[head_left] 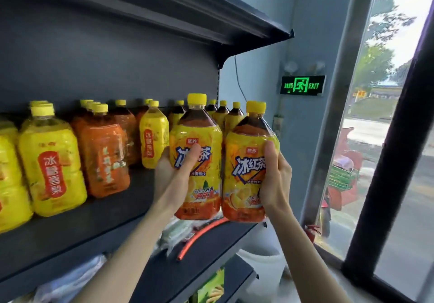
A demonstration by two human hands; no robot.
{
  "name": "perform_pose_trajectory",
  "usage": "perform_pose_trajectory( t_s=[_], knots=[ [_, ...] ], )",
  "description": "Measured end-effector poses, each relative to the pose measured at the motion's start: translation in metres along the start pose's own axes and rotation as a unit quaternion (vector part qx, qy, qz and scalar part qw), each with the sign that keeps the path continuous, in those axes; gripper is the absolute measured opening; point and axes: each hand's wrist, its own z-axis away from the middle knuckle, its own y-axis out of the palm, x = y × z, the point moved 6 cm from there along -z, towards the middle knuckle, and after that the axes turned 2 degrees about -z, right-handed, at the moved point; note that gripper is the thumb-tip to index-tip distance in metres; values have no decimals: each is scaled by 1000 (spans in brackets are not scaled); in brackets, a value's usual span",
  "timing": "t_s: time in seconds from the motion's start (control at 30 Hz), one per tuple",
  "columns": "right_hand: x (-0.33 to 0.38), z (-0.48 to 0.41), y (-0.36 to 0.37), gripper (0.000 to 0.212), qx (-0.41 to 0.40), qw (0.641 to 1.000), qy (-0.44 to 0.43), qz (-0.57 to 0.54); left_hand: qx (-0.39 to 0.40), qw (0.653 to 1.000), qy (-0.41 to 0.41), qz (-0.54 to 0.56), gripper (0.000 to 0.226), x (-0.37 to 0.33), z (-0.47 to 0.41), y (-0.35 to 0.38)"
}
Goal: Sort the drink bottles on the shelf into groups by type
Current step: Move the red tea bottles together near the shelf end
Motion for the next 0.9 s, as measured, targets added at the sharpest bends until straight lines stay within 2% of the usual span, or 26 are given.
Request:
perform_pose_trajectory(
  t_s=[0.07, 0.33, 0.53, 0.67, 0.77, 0.9],
  knots=[
    [-16, -33, -10, 59, -7, 1000, -2, -3, 5, 1000, -12, 0, 31, 18, -21, 28],
    [-89, -166, -25, 65, 40, 999, -7, 2, -50, 998, -23, -27, 38, 98, -96, 115],
    [-129, -254, -14, 65, 109, 994, 8, -12, -146, 985, -42, -87, 79, 142, -141, 150],
    [-158, -290, 4, 71, 151, 988, 26, -37, -178, 975, -62, -118, 88, 164, -159, 156],
    [-175, -307, 16, 69, 182, 982, 14, -46, -195, 970, -55, -136, 83, 176, -171, 156],
    [-194, -323, 24, 71, 199, 975, 20, -95, -183, 967, -53, -167, 63, 190, -188, 160]
  ],
)
